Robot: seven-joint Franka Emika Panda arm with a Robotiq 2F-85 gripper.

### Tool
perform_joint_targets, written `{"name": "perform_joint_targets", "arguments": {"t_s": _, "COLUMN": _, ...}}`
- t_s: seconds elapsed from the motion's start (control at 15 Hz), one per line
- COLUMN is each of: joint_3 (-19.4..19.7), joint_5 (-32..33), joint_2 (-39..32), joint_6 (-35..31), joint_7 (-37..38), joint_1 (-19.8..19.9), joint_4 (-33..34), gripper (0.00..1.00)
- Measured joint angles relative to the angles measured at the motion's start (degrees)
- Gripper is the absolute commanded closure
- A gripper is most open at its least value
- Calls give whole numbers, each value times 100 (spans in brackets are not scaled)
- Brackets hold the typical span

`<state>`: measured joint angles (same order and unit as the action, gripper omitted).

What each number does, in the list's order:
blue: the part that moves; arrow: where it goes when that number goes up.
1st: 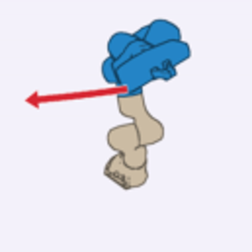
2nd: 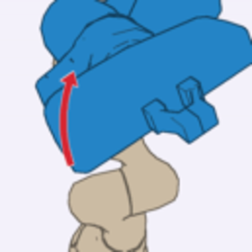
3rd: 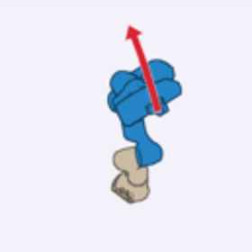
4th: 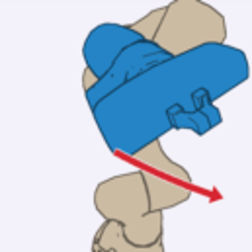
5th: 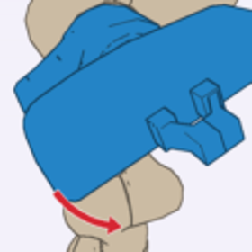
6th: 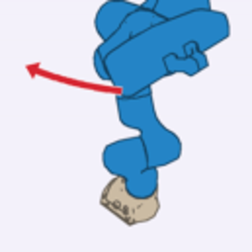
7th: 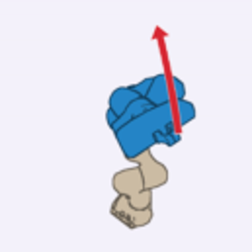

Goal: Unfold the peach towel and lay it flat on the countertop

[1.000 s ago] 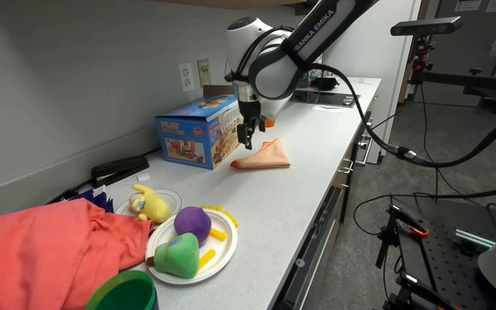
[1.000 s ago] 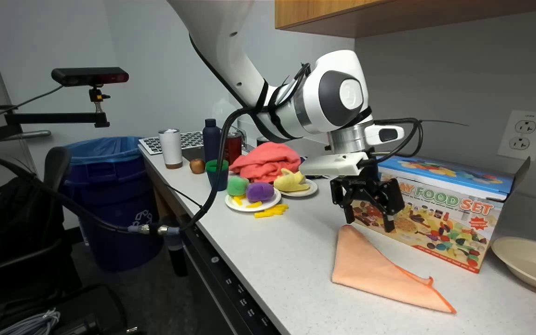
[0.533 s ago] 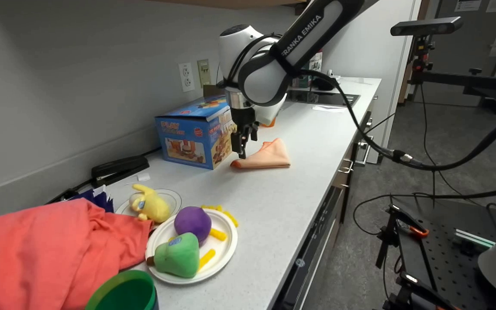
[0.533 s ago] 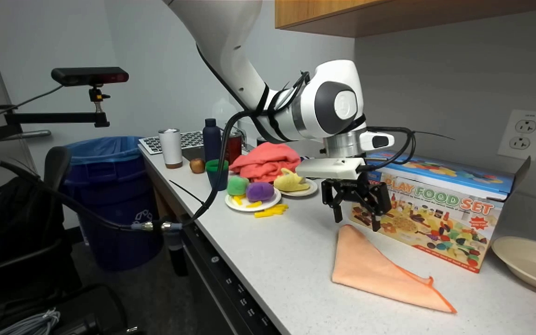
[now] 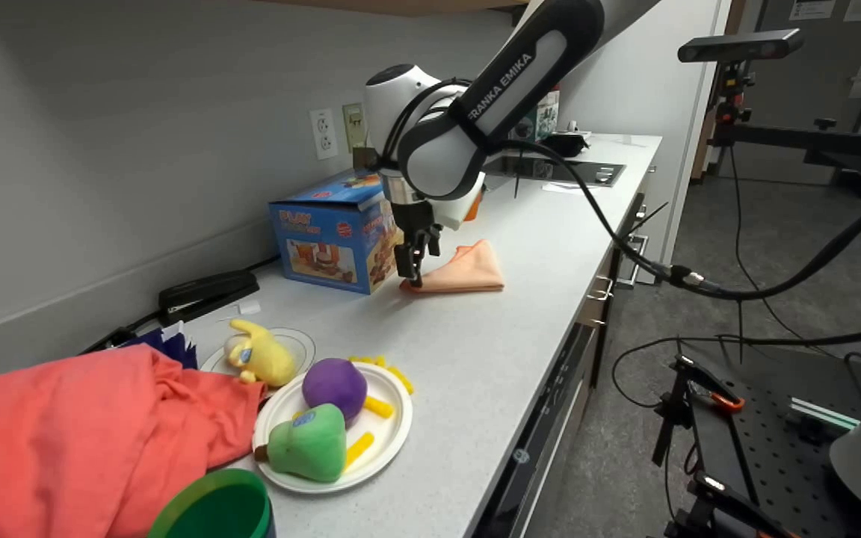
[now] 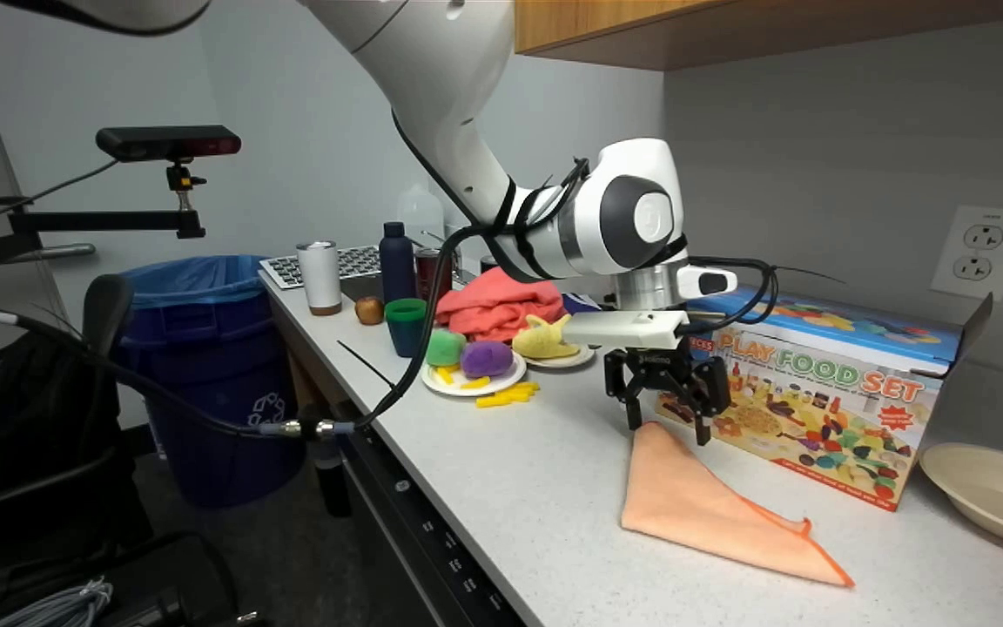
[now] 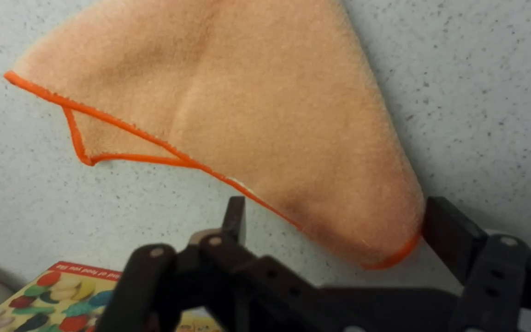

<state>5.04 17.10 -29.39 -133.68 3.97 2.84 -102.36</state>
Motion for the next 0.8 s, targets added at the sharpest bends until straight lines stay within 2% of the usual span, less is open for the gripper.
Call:
{"name": "perform_joint_targets", "arguments": {"t_s": 0.07, "joint_3": 0, "joint_5": 0, "joint_2": -52, "joint_6": 44, "joint_7": -2, "joint_1": -6, "joint_4": 64, "gripper": 31}}
{"name": "perform_joint_targets", "arguments": {"t_s": 0.13, "joint_3": -1, "joint_5": 0, "joint_2": -99, "joint_6": 91, "joint_7": -4, "joint_1": -11, "joint_4": 130, "gripper": 37}}
{"name": "perform_joint_targets", "arguments": {"t_s": 0.6, "joint_3": -3, "joint_5": -26, "joint_2": -318, "joint_6": 357, "joint_7": -5, "joint_1": -13, "joint_4": 474, "gripper": 93}}
{"name": "perform_joint_targets", "arguments": {"t_s": 0.67, "joint_3": -6, "joint_5": -44, "joint_2": -332, "joint_6": 382, "joint_7": -5, "joint_1": -14, "joint_4": 492, "gripper": 99}}
{"name": "perform_joint_targets", "arguments": {"t_s": 0.8, "joint_3": -18, "joint_5": -78, "joint_2": -352, "joint_6": 433, "joint_7": -5, "joint_1": -23, "joint_4": 517, "gripper": 100}}
